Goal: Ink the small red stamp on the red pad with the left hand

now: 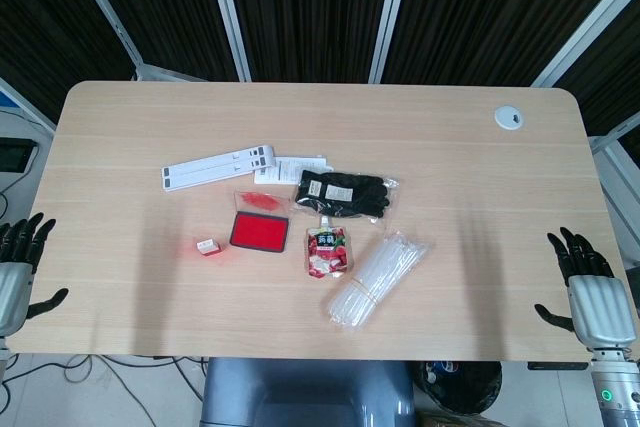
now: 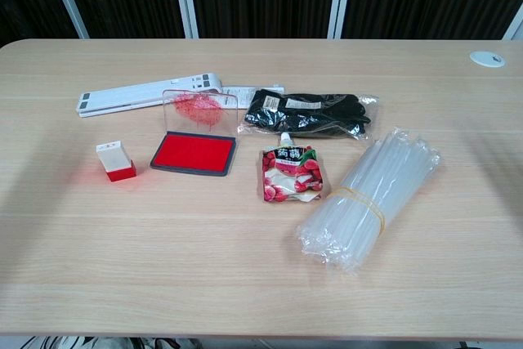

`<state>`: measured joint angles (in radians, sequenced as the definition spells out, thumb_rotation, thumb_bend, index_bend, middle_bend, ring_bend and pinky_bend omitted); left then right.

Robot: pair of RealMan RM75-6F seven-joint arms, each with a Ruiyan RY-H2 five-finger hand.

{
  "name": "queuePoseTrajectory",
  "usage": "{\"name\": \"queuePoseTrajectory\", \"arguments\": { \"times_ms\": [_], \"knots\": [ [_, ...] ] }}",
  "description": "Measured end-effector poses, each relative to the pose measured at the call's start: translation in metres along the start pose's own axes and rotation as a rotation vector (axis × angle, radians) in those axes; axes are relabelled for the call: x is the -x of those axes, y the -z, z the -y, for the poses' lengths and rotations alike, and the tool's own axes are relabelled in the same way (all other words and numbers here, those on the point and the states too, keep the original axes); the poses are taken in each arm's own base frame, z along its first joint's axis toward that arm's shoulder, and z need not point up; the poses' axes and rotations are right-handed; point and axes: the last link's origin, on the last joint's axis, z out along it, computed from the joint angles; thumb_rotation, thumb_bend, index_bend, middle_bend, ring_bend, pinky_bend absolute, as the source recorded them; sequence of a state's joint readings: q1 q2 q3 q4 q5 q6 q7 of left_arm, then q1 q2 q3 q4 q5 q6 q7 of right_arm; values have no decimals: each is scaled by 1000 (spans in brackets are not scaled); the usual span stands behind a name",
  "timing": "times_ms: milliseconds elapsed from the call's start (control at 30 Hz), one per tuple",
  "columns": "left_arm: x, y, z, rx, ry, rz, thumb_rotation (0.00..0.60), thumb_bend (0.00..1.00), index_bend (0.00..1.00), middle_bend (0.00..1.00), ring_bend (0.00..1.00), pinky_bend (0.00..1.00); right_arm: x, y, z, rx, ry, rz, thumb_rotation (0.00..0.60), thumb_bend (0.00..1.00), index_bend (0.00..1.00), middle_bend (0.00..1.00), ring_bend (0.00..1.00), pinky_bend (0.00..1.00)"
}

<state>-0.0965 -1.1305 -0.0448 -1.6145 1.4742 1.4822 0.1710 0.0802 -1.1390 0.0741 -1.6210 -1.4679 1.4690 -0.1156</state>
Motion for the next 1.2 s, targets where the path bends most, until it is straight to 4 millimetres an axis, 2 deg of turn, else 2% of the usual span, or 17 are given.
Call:
{"name": "queuePoseTrajectory", "arguments": {
  "times_ms": [867, 1200],
  "knots": [
    [3, -3, -1, -22, 17, 31, 600, 96, 0, 0, 0, 0, 1, 0, -1, 14, -16, 17, 600, 108, 0, 0, 0, 185],
    [4, -14, -13, -18, 20, 56, 600, 98, 0, 0, 0, 10, 2, -1, -1, 14, -34, 29, 600, 111, 0, 0, 0, 185]
  ]
}}
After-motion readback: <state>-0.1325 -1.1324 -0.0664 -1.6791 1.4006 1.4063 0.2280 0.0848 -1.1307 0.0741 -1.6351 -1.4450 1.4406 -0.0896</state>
